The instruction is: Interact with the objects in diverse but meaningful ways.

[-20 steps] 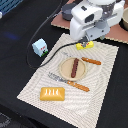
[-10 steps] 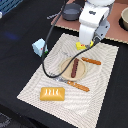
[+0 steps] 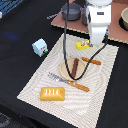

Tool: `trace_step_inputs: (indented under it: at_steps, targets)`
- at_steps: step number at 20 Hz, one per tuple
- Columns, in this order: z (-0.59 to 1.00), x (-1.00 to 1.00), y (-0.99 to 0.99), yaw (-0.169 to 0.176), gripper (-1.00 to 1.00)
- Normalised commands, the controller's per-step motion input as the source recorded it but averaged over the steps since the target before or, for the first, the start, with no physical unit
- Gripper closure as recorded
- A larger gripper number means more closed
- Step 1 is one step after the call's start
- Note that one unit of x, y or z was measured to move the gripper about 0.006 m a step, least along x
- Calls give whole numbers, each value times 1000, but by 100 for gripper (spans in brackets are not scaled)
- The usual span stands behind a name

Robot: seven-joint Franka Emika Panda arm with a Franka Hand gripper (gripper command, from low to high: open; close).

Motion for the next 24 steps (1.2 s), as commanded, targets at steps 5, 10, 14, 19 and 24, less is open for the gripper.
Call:
trace_step_inputs:
  at_steps: [5,10,14,19,24]
  targets:
    - [-273,-129,291,84,-100]
    - [-368,-235,129,98,-100]
    - [-405,-280,7,106,-100]
    - [-417,-289,13,104,-100]
    - [-435,-283,2,99,100]
